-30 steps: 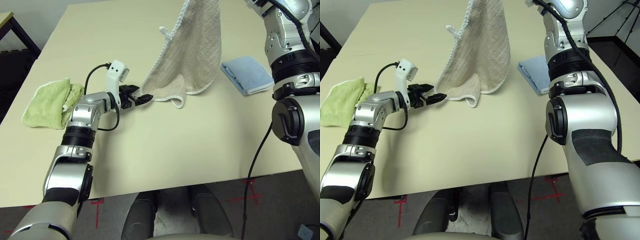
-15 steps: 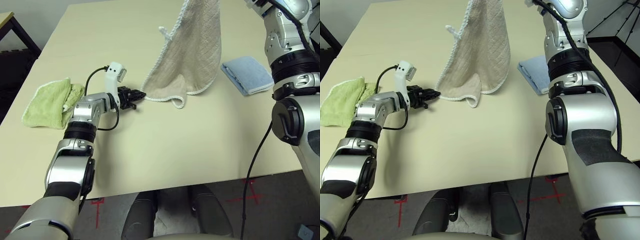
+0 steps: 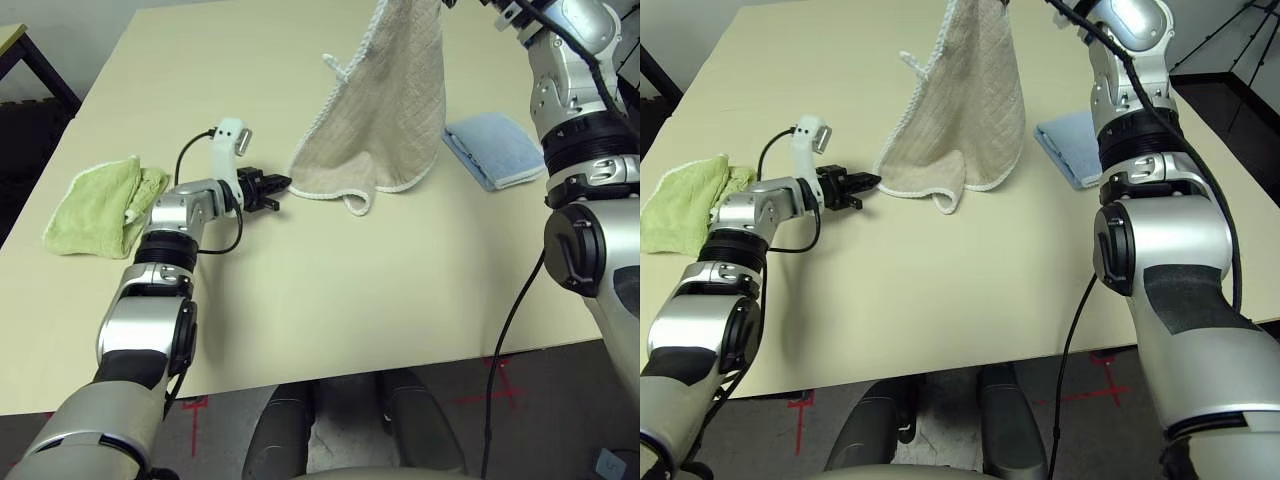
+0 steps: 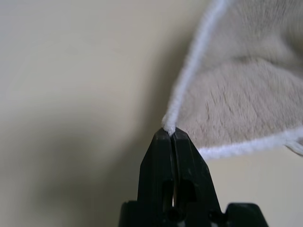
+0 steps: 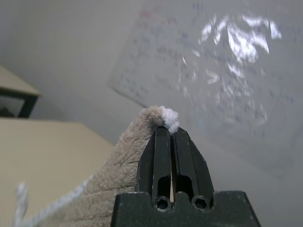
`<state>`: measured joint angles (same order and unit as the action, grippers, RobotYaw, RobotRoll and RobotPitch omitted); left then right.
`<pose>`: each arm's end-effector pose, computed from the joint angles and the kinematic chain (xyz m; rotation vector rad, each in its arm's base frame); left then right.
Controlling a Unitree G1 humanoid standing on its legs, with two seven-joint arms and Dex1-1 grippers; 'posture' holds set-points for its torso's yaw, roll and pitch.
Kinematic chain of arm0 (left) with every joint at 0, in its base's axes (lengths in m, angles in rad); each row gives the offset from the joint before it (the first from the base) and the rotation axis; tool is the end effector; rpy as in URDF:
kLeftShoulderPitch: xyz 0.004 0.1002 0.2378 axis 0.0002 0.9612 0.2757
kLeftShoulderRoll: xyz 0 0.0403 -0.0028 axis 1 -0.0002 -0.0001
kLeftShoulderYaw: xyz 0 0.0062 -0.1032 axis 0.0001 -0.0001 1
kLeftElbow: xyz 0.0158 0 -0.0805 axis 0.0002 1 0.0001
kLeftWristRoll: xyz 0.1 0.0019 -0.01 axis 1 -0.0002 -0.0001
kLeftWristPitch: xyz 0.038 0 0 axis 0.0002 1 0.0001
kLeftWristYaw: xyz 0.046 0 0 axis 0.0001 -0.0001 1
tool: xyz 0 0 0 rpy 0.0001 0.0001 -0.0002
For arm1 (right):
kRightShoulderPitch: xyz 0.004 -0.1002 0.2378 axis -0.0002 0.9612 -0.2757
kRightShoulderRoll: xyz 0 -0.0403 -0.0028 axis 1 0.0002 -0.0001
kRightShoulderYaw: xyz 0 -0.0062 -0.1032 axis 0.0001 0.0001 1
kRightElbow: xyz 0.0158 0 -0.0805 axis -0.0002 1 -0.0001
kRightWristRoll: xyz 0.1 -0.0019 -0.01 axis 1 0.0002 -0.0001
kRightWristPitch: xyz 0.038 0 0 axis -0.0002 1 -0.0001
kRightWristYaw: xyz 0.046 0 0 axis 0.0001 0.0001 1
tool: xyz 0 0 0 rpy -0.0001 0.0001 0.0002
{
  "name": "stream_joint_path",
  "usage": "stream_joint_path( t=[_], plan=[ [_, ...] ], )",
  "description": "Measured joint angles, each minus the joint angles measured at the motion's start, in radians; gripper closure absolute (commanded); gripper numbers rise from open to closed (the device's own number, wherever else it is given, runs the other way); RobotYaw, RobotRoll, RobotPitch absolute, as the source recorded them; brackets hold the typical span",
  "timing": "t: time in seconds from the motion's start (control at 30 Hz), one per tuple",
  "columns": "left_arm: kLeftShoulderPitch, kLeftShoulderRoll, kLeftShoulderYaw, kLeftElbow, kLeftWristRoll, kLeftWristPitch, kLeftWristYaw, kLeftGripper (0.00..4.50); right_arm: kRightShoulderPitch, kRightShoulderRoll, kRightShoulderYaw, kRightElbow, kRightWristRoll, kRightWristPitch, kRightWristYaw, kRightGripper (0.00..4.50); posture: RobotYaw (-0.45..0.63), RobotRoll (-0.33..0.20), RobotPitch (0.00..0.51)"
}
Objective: Fold the towel and set it aside.
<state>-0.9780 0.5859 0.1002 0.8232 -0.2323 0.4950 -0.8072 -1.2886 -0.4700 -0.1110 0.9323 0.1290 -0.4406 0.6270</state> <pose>0.3410 0.2721 0.1939 -0.0132 0.2701 -0.5213 0.3526 -0.2098 0.3040 -0.4208 -0.7574 0.4755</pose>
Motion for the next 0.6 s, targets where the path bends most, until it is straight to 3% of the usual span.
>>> stream_joint_path(
  t=[0.2, 0.33, 0.47, 0.6],
  plan=[
    [-0.047, 0.164, 0.045, -0.197, -0.027, 0.124, -0.050, 4.48, 0.204, -0.065, -0.025, -0.115, 0.067, 0.197, 0.091, 4.50, 0.01, 0.000, 0.181],
    [-0.065, 0.223, 0.014, -0.230, -0.022, 0.149, -0.116, 4.48, 0.316, -0.095, -0.037, -0.204, 0.174, 0.512, 0.205, 4.50, 0.01, 0.000, 0.190],
    [-0.099, 0.274, -0.071, -0.209, 0.013, 0.148, -0.217, 4.48, 0.307, -0.185, -0.001, -0.226, 0.183, 0.758, 0.307, 4.50, 0.01, 0.000, 0.192],
    [-0.146, 0.329, -0.149, -0.177, 0.044, 0.142, -0.378, 4.48, 0.198, -0.283, 0.076, -0.181, 0.138, 0.873, 0.487, 4.50, 0.01, 0.000, 0.190]
  ],
)
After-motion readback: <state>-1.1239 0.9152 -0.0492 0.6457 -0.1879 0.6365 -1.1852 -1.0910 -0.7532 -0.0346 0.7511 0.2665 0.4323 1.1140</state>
